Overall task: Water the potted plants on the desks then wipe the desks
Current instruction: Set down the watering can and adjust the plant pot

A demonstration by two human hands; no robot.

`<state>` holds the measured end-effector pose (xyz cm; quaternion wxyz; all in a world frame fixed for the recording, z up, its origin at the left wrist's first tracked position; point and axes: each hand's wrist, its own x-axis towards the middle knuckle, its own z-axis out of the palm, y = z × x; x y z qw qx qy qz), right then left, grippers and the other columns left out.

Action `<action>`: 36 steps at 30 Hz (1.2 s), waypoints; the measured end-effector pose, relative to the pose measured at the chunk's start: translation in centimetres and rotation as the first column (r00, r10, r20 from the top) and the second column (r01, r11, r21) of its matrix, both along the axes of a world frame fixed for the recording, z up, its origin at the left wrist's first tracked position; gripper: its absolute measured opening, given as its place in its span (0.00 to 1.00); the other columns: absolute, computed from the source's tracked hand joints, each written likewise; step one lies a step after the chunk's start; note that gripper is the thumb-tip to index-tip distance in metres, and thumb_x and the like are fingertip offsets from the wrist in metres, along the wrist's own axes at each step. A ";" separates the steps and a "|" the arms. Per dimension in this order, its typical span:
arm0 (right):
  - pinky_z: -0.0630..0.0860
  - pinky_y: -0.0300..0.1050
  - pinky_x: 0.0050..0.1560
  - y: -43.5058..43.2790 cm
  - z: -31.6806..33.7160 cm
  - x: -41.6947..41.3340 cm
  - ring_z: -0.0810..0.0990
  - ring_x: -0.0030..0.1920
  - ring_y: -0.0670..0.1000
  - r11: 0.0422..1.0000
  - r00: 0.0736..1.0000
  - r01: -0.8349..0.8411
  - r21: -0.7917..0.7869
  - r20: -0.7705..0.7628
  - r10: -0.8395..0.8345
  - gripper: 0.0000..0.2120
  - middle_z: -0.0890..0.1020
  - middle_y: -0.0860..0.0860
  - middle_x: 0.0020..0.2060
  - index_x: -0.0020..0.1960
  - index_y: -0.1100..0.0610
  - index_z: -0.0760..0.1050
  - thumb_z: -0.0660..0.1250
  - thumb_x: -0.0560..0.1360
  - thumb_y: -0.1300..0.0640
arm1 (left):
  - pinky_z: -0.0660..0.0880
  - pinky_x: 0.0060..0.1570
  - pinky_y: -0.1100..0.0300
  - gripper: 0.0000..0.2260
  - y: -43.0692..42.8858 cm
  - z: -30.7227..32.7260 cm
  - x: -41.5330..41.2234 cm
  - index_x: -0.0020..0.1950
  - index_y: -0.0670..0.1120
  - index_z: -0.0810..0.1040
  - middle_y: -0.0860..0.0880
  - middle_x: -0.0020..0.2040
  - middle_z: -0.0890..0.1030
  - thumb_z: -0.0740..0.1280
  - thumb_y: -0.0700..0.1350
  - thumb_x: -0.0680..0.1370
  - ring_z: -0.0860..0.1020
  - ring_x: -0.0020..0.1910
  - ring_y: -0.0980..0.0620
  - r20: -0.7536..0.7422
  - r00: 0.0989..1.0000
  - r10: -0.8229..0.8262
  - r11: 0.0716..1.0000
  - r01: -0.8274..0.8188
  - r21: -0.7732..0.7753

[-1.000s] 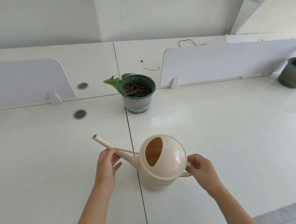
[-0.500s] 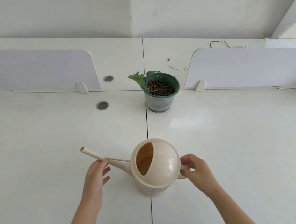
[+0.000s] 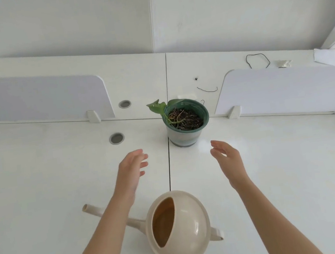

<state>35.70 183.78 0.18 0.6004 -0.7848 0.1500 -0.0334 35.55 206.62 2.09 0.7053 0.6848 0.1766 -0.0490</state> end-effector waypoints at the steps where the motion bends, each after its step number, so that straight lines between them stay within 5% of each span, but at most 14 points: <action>1: 0.66 0.41 0.54 -0.1 -0.1 1.2 0.73 0.56 0.48 1.000 1.000 0.011 0.007 0.001 -0.011 0.14 0.76 0.53 0.59 0.60 0.58 0.73 0.61 0.75 0.64 | 0.70 0.52 0.54 0.07 -0.7 -0.3 1.5 0.54 0.47 0.74 0.46 0.52 0.78 0.59 0.42 0.78 0.76 0.52 0.47 -0.008 1.000 -0.016 1.000 0.016 0.003; 7: 0.65 0.42 0.57 -0.5 -0.8 7.1 0.71 0.61 0.49 0.991 0.998 0.049 0.121 -0.034 -0.045 0.18 0.73 0.51 0.63 0.64 0.55 0.69 0.60 0.75 0.61 | 0.68 0.56 0.52 0.08 -4.5 -2.8 9.2 0.52 0.48 0.72 0.47 0.54 0.71 0.55 0.47 0.79 0.70 0.53 0.49 -0.053 0.996 -0.075 0.997 0.076 0.016; 10: 0.67 0.40 0.56 -0.5 -1.7 9.0 0.71 0.62 0.49 0.981 0.999 0.044 0.188 -0.023 -0.040 0.19 0.74 0.48 0.64 0.65 0.52 0.69 0.61 0.75 0.61 | 0.63 0.69 0.49 0.20 -5.7 -4.0 11.5 0.69 0.43 0.66 0.47 0.65 0.70 0.54 0.50 0.80 0.68 0.65 0.49 -0.073 0.996 -0.051 0.999 0.051 -0.006; 13: 0.67 0.33 0.51 -0.2 -2.7 9.9 0.72 0.63 0.47 0.972 1.000 0.026 0.233 0.005 -0.029 0.19 0.76 0.47 0.62 0.65 0.51 0.69 0.59 0.75 0.62 | 0.57 0.72 0.47 0.23 -6.5 -5.0 12.9 0.74 0.45 0.59 0.48 0.74 0.63 0.54 0.51 0.80 0.61 0.73 0.50 -0.045 0.997 -0.063 0.997 0.061 -0.037; 18: 0.66 0.35 0.55 0.1 -3.5 10.1 0.71 0.63 0.44 0.957 0.996 0.056 0.284 0.044 -0.072 0.20 0.75 0.45 0.63 0.65 0.50 0.69 0.58 0.76 0.62 | 0.59 0.63 0.60 0.11 -8.0 -5.0 13.9 0.61 0.55 0.69 0.60 0.56 0.73 0.52 0.46 0.81 0.66 0.61 0.58 0.057 0.990 -0.126 0.980 0.133 -0.145; 22: 0.67 0.31 0.53 0.3 -3.9 10.2 0.71 0.61 0.42 0.949 0.995 0.061 0.309 0.053 -0.081 0.21 0.74 0.45 0.64 0.68 0.49 0.66 0.57 0.77 0.62 | 0.61 0.63 0.60 0.17 -9.1 -5.3 13.8 0.70 0.50 0.62 0.55 0.63 0.70 0.51 0.46 0.81 0.67 0.62 0.58 0.066 0.990 -0.128 0.974 0.138 -0.181; 28: 0.61 0.39 0.65 -0.1 -2.9 11.8 0.65 0.67 0.43 0.954 1.000 0.026 0.298 0.008 -0.029 0.23 0.67 0.46 0.70 0.72 0.50 0.58 0.56 0.78 0.57 | 0.55 0.66 0.63 0.21 -10.4 -6.0 11.6 0.74 0.55 0.52 0.60 0.70 0.61 0.51 0.48 0.81 0.60 0.68 0.62 0.092 0.979 -0.179 0.968 0.192 -0.162; 31: 0.57 0.37 0.63 -0.4 -2.2 12.2 0.60 0.68 0.42 0.946 0.996 0.076 0.315 -0.058 -0.060 0.25 0.60 0.47 0.72 0.73 0.52 0.51 0.55 0.79 0.54 | 0.55 0.65 0.64 0.20 -9.9 -6.2 10.9 0.73 0.55 0.56 0.60 0.70 0.63 0.53 0.46 0.81 0.61 0.68 0.62 0.093 0.974 -0.208 0.964 0.220 -0.149; 36: 0.61 0.40 0.62 0.9 -2.6 11.0 0.68 0.63 0.43 0.938 0.992 0.125 0.324 -0.057 -0.112 0.21 0.72 0.43 0.62 0.71 0.53 0.59 0.55 0.79 0.55 | 0.57 0.62 0.62 0.22 -9.3 -5.4 11.8 0.72 0.53 0.58 0.57 0.68 0.66 0.58 0.43 0.79 0.63 0.66 0.58 0.062 0.977 -0.202 0.969 0.209 -0.131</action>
